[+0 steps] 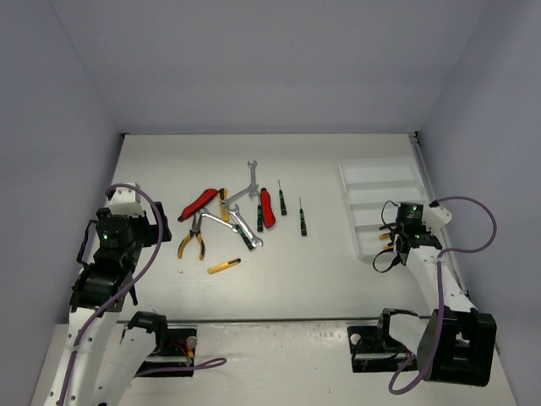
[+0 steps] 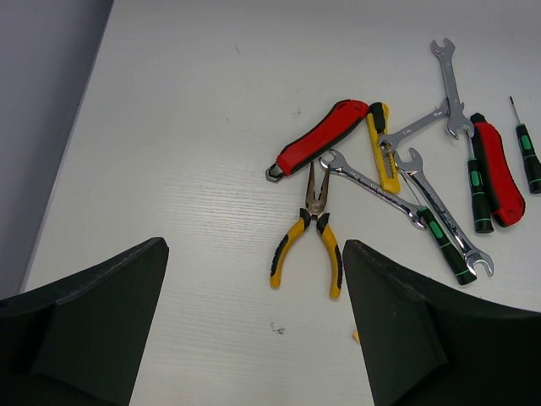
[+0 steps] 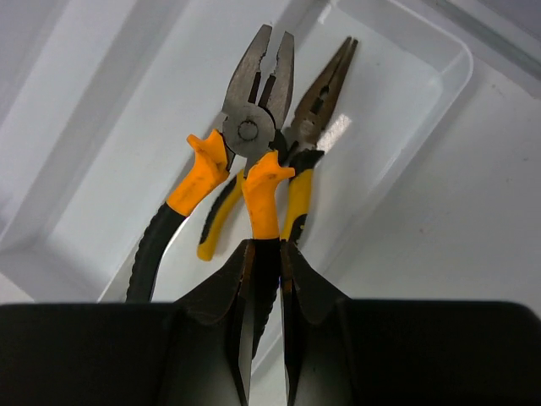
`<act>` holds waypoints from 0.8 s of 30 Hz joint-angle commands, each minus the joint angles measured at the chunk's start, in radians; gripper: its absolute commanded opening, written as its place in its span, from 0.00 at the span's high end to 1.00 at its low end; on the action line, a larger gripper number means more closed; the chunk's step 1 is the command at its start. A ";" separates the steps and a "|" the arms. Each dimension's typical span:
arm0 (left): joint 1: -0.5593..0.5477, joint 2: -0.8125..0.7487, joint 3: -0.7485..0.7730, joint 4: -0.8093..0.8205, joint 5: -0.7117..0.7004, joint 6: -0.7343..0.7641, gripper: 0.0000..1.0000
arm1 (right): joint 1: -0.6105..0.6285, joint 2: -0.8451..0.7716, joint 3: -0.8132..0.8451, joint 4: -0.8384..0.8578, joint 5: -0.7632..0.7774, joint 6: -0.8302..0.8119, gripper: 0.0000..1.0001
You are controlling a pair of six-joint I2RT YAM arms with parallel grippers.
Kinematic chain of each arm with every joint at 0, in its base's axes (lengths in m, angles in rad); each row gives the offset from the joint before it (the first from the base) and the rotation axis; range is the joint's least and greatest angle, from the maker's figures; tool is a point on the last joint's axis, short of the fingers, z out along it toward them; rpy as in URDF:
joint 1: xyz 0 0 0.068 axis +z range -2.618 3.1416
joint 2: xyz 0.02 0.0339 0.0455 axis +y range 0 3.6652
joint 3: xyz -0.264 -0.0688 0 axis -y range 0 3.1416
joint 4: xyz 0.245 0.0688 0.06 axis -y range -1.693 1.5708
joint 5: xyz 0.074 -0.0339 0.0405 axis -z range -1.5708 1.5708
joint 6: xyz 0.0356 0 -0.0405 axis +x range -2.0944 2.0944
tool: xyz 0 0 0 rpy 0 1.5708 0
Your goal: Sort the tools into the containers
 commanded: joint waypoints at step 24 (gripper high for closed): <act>0.006 0.020 0.018 0.039 0.012 -0.004 0.18 | 0.135 0.133 -0.045 0.104 -0.109 0.231 0.78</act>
